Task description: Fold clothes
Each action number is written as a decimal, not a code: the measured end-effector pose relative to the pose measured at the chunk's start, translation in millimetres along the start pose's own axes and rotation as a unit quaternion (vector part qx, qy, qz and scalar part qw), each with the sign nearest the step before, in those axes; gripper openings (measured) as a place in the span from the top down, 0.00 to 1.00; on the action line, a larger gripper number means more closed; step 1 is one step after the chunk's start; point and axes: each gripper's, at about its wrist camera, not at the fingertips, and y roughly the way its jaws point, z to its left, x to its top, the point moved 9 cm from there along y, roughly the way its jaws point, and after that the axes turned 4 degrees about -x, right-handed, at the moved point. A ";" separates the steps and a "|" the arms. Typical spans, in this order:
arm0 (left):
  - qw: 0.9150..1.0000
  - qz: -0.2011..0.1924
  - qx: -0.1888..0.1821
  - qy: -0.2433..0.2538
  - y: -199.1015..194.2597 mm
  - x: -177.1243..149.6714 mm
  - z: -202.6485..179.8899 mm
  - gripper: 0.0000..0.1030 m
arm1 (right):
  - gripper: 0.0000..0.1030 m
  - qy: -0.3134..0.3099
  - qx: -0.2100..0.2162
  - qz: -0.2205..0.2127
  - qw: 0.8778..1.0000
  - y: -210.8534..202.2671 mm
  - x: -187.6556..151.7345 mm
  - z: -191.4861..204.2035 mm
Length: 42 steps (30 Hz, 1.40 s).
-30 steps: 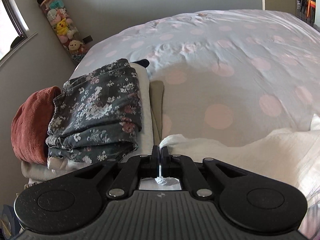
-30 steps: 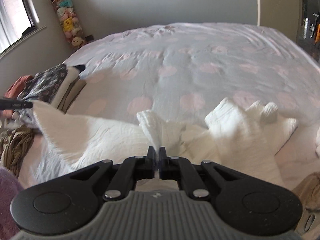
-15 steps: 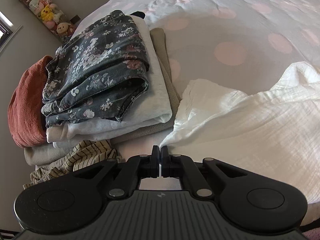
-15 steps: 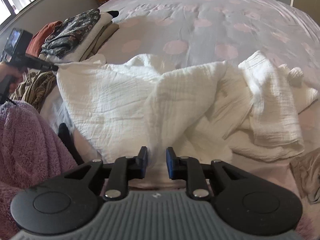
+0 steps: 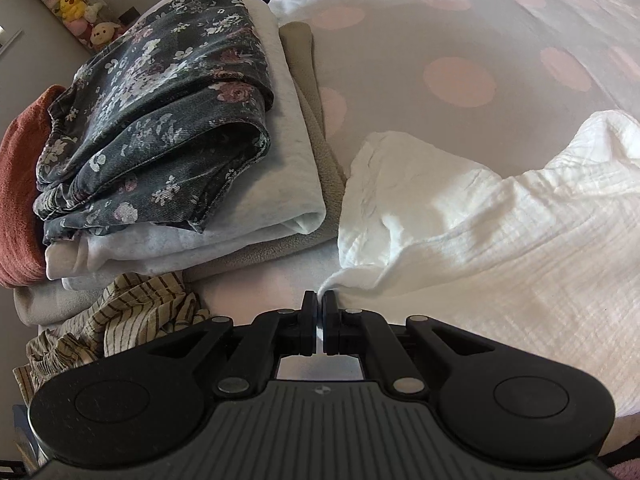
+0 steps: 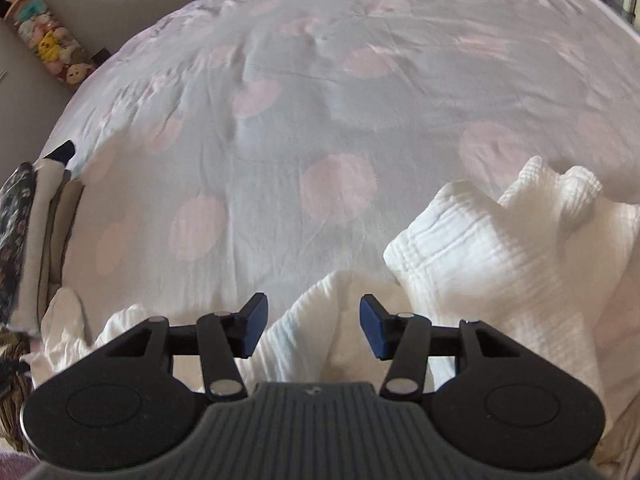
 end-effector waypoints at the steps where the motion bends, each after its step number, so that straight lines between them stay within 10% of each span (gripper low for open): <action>1: 1.000 -0.003 -0.003 0.000 0.6 0.8 -0.8 0.99 | 0.48 0.005 -0.007 0.012 1.000 12.0 1.6 -0.1; 5: 1.000 -0.006 -0.003 0.025 3.5 4.7 -7.5 0.99 | 0.89 -0.008 -0.014 0.031 0.999 36.1 -1.2 5.9; 16: 0.997 -0.080 0.009 -0.016 -51.4 37.2 19.5 1.00 | 0.93 -0.037 -0.016 -0.209 0.977 -155.2 70.1 -1.3; 22: 0.992 -0.123 0.022 -0.008 -96.3 43.8 15.2 1.00 | 0.93 -0.045 -0.048 -0.265 0.962 -248.1 34.4 -40.1; 25: 0.989 -0.120 0.071 0.041 -94.3 37.5 7.6 1.00 | 0.93 -0.024 -0.056 -0.216 0.974 -229.6 -16.3 -70.2; 33: 0.990 -0.109 -0.007 0.091 -93.6 12.4 -33.1 1.00 | 0.92 0.021 -0.092 -0.097 0.991 -170.6 -135.3 -131.6; 42: 0.976 -0.128 -0.012 0.176 -92.6 35.3 -78.6 0.74 | 0.75 0.033 -0.102 -0.107 0.988 -187.6 -146.2 -155.7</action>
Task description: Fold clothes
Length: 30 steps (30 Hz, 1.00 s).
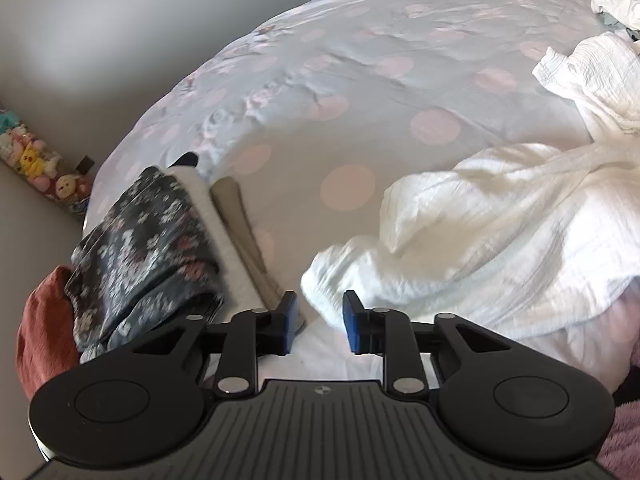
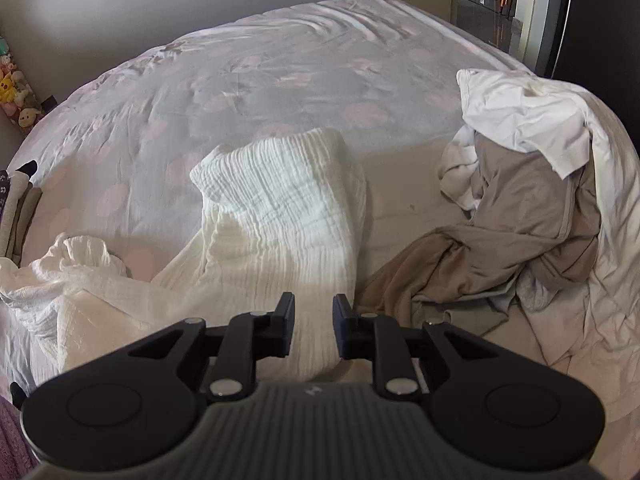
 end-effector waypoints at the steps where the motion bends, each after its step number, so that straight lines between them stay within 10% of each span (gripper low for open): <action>1: 1.000 -0.001 -0.006 0.003 4.7 5.8 -1.3 0.70 | 0.73 -0.003 -0.001 -0.005 1.000 -1.1 4.3 -0.3; 14: 0.991 0.081 -0.065 0.088 102.3 21.2 -34.3 0.58 | 0.50 -0.052 0.047 0.013 0.997 57.8 56.3 56.1; 19: 0.989 0.099 -0.097 0.049 122.4 0.3 -35.4 0.90 | 0.46 -0.067 0.060 0.033 0.995 120.1 73.6 99.4; 25: 0.990 0.092 -0.105 0.005 120.6 -6.2 -29.9 0.97 | 0.29 -0.092 0.025 0.033 0.995 182.4 92.5 132.5; 26: 0.991 0.088 -0.102 -0.005 117.5 -4.2 -25.9 0.97 | 0.36 -0.089 0.014 0.036 0.995 190.4 93.6 131.9; 28: 0.992 0.077 -0.094 -0.024 109.8 1.8 -15.3 0.98 | 0.85 -0.081 -0.003 0.040 0.996 198.1 96.7 125.4; 30: 0.993 0.061 -0.085 -0.048 98.7 9.2 -0.1 0.98 | 0.95 -0.078 -0.002 0.024 0.997 187.9 103.8 118.3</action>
